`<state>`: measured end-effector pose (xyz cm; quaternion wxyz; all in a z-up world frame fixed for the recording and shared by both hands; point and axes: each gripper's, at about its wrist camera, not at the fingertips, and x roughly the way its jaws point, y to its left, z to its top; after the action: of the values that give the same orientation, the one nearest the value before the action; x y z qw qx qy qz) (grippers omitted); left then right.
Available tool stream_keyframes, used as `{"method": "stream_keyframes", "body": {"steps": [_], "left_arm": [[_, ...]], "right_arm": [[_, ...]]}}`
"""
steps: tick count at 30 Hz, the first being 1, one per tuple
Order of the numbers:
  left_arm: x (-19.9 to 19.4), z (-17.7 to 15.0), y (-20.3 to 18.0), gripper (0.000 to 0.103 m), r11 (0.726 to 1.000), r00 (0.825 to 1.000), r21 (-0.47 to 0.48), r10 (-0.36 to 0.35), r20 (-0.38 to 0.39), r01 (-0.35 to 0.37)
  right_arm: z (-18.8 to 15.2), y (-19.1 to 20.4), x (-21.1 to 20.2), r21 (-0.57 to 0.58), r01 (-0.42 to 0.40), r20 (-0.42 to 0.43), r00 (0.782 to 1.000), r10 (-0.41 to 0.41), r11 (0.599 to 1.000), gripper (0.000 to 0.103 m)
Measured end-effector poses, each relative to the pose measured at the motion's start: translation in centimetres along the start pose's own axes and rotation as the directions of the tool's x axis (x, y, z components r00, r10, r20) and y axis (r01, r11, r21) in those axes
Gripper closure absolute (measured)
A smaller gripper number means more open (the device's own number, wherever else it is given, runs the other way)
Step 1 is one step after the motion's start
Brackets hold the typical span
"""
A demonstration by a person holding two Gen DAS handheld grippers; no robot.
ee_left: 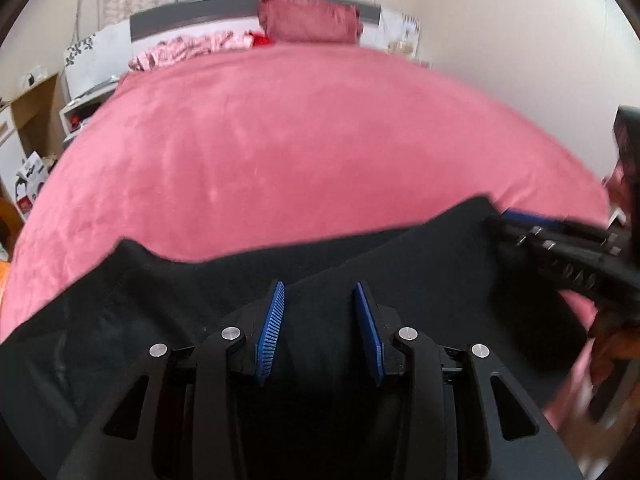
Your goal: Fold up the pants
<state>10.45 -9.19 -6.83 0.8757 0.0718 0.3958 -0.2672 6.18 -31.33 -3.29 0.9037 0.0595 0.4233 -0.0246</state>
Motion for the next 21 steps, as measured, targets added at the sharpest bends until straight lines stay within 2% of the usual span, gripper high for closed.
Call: {"method": "stream_keyframes", "body": {"steps": [2,4,6,10,14,18,21], "left_arm": [[1.0,-1.1,0.7,0.066,1.0,0.999,0.005,-0.022,0.04,0.022],[1.4,-1.6,0.8,0.066,1.0,0.998,0.013,-0.017,0.059,0.016],[1.7,-1.6,0.8,0.066,1.0,0.998,0.015,-0.012,0.066,0.011],[0.9,-1.9,0.6,0.066,1.0,0.996,0.005,-0.03,0.078,0.03],[0.1,-2.1,-0.3,0.066,0.999,0.996,0.039,0.009,0.094,-0.013],[-0.9,-2.8,-1.1,0.06,0.997,0.994,0.059,0.051,0.101,-0.057],[-1.6,-3.3,-1.2,0.055,0.997,0.994,0.045,0.052,0.095,-0.057]], "right_arm": [[-0.3,-0.3,1.0,0.022,-0.006,0.019,1.0,0.005,1.0,0.071],[-0.4,0.1,1.4,-0.005,0.02,0.036,0.999,-0.02,1.0,0.071],[-0.7,0.5,1.3,-0.029,0.038,0.05,0.998,-0.036,0.999,0.071],[-1.2,0.2,0.9,-0.021,0.023,0.065,0.998,-0.022,0.999,0.07],[-1.8,0.2,-0.1,-0.018,0.015,0.082,0.997,-0.013,1.0,0.069],[-2.3,0.3,-1.0,-0.016,0.021,0.08,0.997,-0.02,1.0,0.065],[-2.7,0.2,-1.6,-0.007,0.018,0.075,0.997,-0.017,1.0,0.06]]}}
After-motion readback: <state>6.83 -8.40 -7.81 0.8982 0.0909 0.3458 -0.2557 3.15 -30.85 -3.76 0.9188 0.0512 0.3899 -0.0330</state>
